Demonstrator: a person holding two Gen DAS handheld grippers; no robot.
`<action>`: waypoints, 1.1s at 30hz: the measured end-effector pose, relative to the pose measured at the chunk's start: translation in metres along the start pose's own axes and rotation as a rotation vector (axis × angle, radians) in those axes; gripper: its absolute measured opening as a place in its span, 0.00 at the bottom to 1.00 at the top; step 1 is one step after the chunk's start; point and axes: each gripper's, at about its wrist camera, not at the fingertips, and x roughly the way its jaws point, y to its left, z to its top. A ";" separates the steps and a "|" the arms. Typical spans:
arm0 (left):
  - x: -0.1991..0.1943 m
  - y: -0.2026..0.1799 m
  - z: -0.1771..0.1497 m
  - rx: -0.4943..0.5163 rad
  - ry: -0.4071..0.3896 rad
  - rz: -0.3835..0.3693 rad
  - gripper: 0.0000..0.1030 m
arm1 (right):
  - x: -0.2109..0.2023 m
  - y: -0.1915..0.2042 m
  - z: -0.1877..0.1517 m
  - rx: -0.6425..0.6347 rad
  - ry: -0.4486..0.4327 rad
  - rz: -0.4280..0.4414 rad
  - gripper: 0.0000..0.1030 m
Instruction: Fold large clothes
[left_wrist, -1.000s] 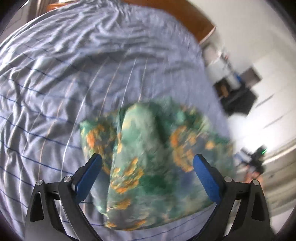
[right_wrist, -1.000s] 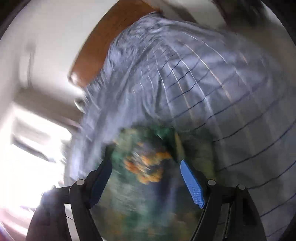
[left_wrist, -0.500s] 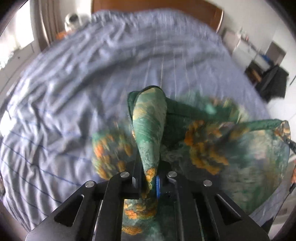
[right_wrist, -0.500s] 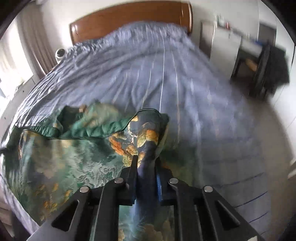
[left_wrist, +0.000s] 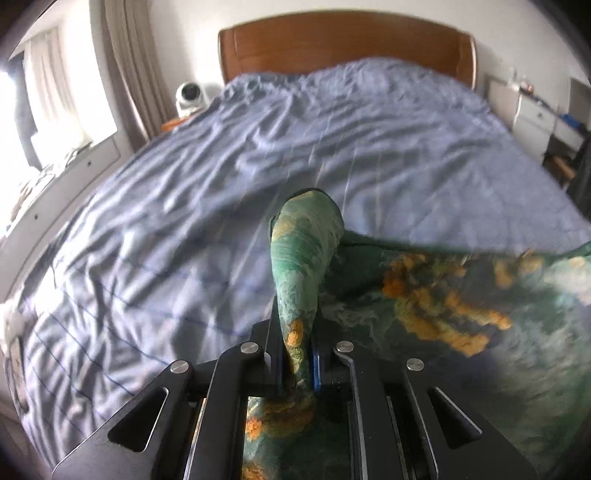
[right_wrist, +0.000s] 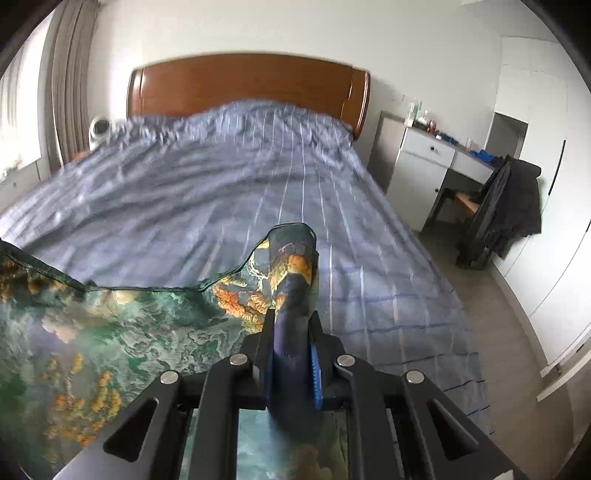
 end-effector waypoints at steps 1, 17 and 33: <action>0.011 -0.001 -0.010 0.014 0.009 0.006 0.10 | 0.012 0.003 -0.008 -0.013 0.020 -0.007 0.15; 0.041 0.006 -0.043 -0.049 -0.011 -0.087 0.14 | 0.097 0.015 -0.080 0.094 0.125 0.056 0.16; 0.020 0.040 -0.023 -0.150 0.104 -0.033 0.87 | 0.116 -0.056 -0.070 0.436 0.244 0.288 0.64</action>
